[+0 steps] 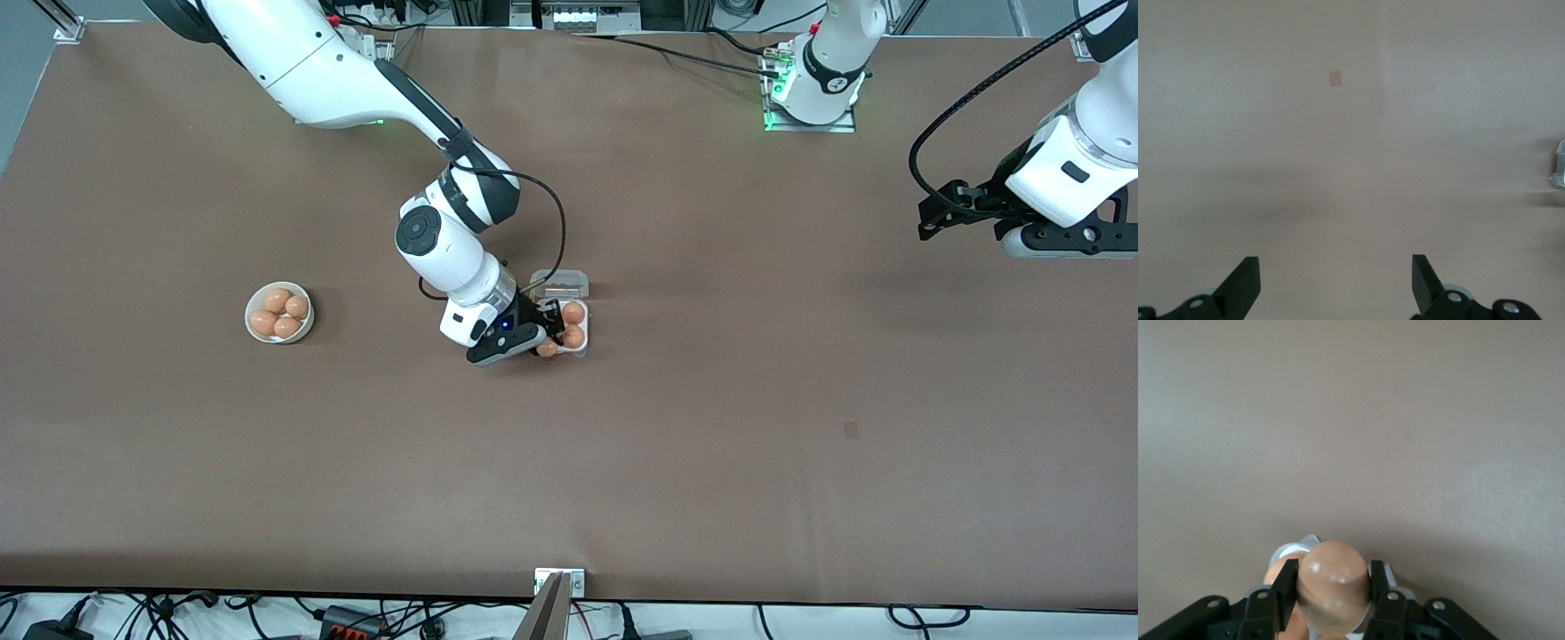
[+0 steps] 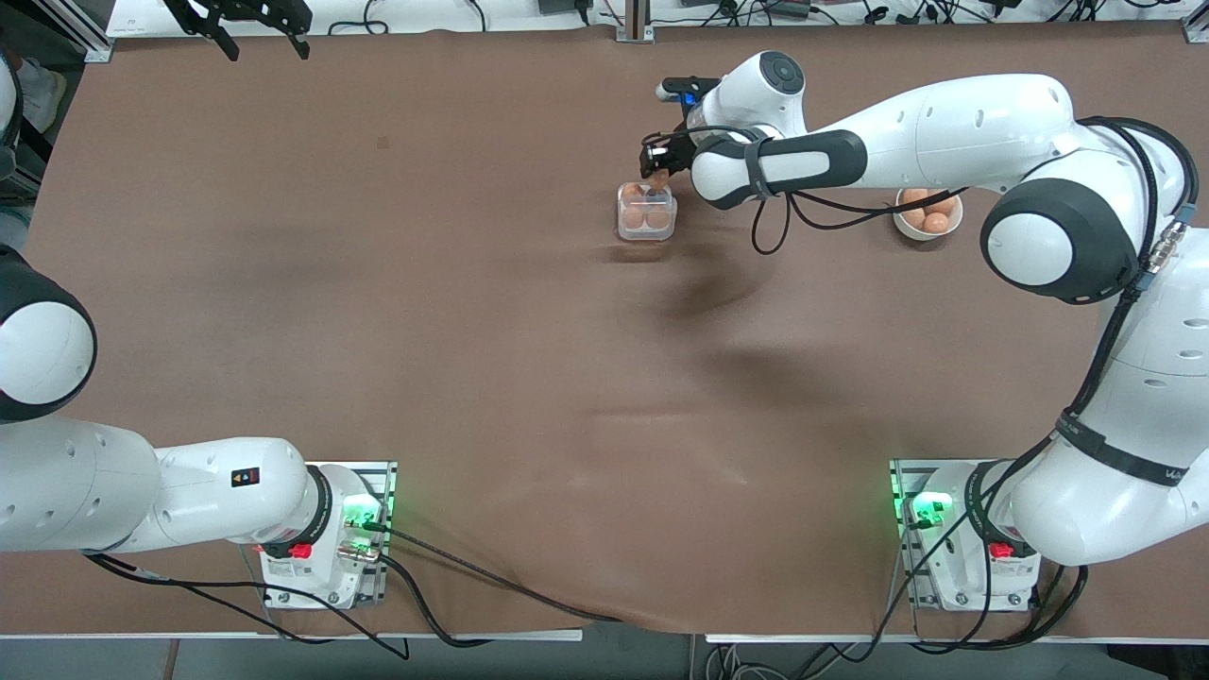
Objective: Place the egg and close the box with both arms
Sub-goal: 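Lower the egg into the empty carton slot and open the right gripper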
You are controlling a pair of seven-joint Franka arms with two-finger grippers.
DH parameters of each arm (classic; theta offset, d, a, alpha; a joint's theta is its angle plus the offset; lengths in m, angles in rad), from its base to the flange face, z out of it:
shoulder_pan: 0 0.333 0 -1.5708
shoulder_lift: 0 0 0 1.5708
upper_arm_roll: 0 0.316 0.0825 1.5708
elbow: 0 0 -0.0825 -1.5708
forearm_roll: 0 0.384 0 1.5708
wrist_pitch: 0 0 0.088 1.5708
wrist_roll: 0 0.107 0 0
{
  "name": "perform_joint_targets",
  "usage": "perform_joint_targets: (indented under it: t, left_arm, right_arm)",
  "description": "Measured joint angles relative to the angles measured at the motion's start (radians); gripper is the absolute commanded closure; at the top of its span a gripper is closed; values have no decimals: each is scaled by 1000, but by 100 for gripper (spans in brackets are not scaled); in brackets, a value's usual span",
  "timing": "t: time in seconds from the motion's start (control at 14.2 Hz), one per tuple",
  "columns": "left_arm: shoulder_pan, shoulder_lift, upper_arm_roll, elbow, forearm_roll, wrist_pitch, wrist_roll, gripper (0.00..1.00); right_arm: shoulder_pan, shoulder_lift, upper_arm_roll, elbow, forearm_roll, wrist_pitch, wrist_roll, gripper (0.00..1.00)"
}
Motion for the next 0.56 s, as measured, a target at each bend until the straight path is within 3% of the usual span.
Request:
perform_joint_targets:
  t: [0.35,0.42,0.49,0.56]
  left_arm:
    - [0,0,0,0,0,-1,0,0]
    - [0,0,0,0,0,-1,0,0]
    - [0,0,0,0,0,-1,0,0]
    - [0,0,0,0,0,-1,0,0]
  right_arm:
    - [0,4,0,-7,0,0,0,78]
    - [0,4,0,-13,0,0,0,72]
    - [0,4,0,-19,0,3,0,50]
    - [0,3,0,-20,0,4,0,18]
